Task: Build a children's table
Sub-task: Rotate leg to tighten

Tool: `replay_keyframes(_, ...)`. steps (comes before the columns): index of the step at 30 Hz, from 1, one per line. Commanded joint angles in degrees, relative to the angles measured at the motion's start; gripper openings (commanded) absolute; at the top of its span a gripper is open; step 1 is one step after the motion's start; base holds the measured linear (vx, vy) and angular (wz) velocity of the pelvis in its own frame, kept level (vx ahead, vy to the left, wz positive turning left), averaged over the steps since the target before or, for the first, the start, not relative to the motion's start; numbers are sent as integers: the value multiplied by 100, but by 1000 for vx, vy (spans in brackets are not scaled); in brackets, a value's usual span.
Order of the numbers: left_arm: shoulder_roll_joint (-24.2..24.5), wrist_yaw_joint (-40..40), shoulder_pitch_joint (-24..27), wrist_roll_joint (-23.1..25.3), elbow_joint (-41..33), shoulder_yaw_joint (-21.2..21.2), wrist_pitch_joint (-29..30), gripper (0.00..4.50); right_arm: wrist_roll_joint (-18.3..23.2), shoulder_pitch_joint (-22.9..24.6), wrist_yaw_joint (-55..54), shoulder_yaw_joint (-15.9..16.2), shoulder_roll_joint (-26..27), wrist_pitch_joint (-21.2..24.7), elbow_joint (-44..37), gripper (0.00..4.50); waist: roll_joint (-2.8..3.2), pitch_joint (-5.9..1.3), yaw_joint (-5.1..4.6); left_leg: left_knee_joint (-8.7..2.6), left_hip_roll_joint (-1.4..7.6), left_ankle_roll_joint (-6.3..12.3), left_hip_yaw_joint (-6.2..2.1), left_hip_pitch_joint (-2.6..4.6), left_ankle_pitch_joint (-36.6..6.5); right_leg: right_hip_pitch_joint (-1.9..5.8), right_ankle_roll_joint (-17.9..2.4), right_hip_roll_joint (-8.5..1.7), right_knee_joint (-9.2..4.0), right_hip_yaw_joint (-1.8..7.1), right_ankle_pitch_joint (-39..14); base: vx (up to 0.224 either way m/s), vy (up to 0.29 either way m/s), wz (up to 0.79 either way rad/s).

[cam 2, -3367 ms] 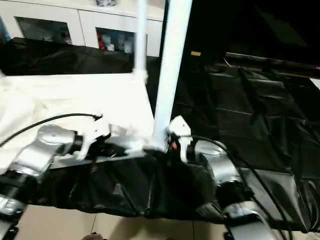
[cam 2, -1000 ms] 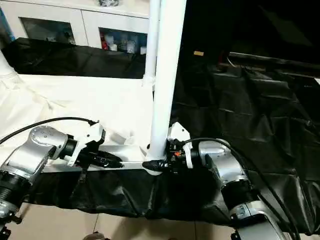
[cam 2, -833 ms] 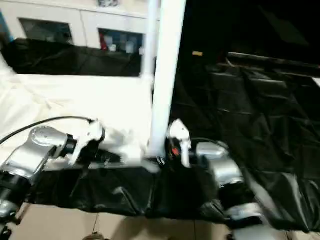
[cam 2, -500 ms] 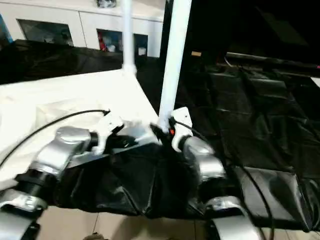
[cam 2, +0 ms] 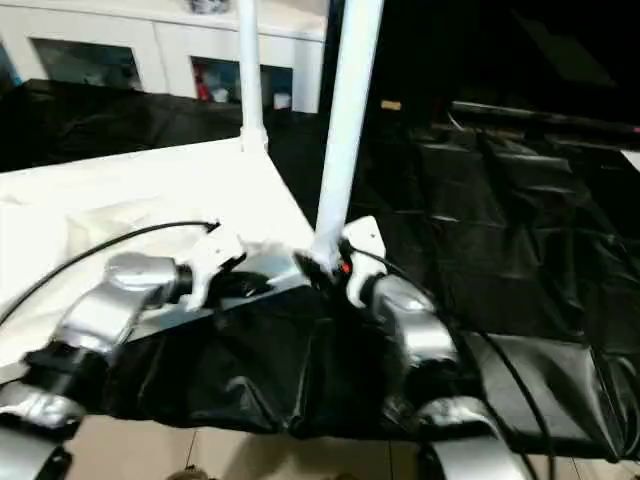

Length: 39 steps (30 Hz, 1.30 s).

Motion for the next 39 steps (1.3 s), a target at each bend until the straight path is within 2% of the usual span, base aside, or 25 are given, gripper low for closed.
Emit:
replay_keyframes(1,-65,-387,-32,-236,-252,-296,-255,0,-39,21,940,803,55,-107,-331,380,65,-373,0,-369,240,345,-62,-46,-531,358,-1069,-564,-439,355,-646,0,0,0)
replay_keyframes(8,457,-1303,93,-453,-424,-337,-423,0,157,260,2449,1163,-579,152,-946,380,57,-350,36,-375,266,371,-54,-24,-689,332,-1099,-564,-452,355,-901,0,0,0)
replay_keyframes(10,538,-1439,119,-478,-458,-343,-450,0,191,277,2719,1218,-674,253,-1047,358,52,-349,36,-375,272,358,-53,-37,-715,333,-1069,-568,-462,350,-1039,0,0,0)
replay_keyframes(15,616,-1539,104,-486,-417,-330,-500,0,195,276,2960,1344,-803,332,-1124,327,53,-361,56,-361,265,360,-46,-38,-600,330,-1090,-575,-448,351,-945,0,0,0)
replay_keyframes(19,623,-1548,97,-516,-396,-311,-481,0,223,291,2978,1348,-803,411,-1151,309,46,-366,60,-357,260,335,-46,-39,-554,329,-1093,-568,-440,344,-900,0,0,0)
replay_keyframes(21,611,-1534,102,-525,-384,-300,-465,0,213,311,2923,1324,-776,459,-1155,286,43,-367,59,-358,259,330,-48,-45,-549,334,-1088,-569,-438,343,-903,0,0,0)
replay_keyframes(23,572,-1435,106,-506,-358,-283,-415,0,135,319,2736,1286,-721,505,-1108,277,40,-366,57,-359,257,314,-49,-44,-554,333,-1068,-573,-442,343,-944,0,0,0)
replay_keyframes(24,446,-1094,35,-386,-237,-248,-259,0,-23,249,2166,1165,-555,592,-911,275,33,-360,43,-365,255,284,-49,-46,-536,323,-1050,-566,-443,346,-973,0,0,0)
replay_keyframes(26,251,-744,-80,-339,-93,-173,-96,0,-263,105,1238,1000,-313,548,-521,272,41,-335,14,-382,240,163,-57,-36,-691,308,-1001,-578,-486,338,-1321,0,0,0)
replay_keyframes(27,251,-744,-80,-339,-93,-173,-96,0,-263,105,1238,1000,-313,548,-521,272,40,-324,8,-391,232,116,-61,-25,-779,306,-950,-583,-515,336,-1542,0,0,0)
replay_keyframes(28,152,-561,-140,-308,-32,-147,-37,0,-284,54,932,923,-220,566,-377,271,36,-317,-5,-403,235,60,-74,-12,-968,310,-786,-601,-561,344,-2046,0,0,0)
replay_keyframes(31,-265,173,-373,-153,182,-110,235,0,-234,-191,-304,568,220,733,182,270,50,-334,-39,-415,250,-28,-82,24,-971,281,-833,-589,-548,350,-1883,0,0,0)
replay_keyframes(32,-471,476,-455,-108,251,-97,377,0,-259,-282,-768,501,414,736,370,270,42,-339,-52,-404,238,-36,-72,12,-940,285,-865,-585,-534,354,-1778,0,0,0)
replay_keyframes(35,-815,951,-542,-59,323,-67,559,0,-350,-435,-1467,463,754,647,637,270,73,-359,-47,-393,236,-49,-72,8,-881,294,-924,-595,-513,359,-1534,0,0,0)
replay_keyframes(36,-891,1026,-532,-38,308,-91,578,0,-405,-483,-1650,466,850,574,702,270,70,-360,-38,-391,225,-2,-67,-10,-822,315,-918,-590,-512,358,-1409,0,0,0)
replay_keyframes(37,-961,1066,-497,-11,264,-139,573,0,-476,-538,-1786,494,944,451,771,305,70,-368,-32,-388,227,23,-64,-16,-766,312,-919,-589,-498,359,-1285,0,0,0)
replay_keyframes(38,-961,1066,-497,-11,264,-139,573,0,-476,-538,-1786,494,944,451,771,305,64,-376,-30,-386,225,49,-63,-23,-724,322,-922,-585,-487,357,-1195,0,0,0)
replay_keyframes(39,-975,1047,-452,1,225,-167,552,0,-495,-546,-1782,503,977,417,766,325,63,-375,-30,-387,224,69,-62,-28,-688,321,-927,-577,-479,357,-1116,0,0,0)
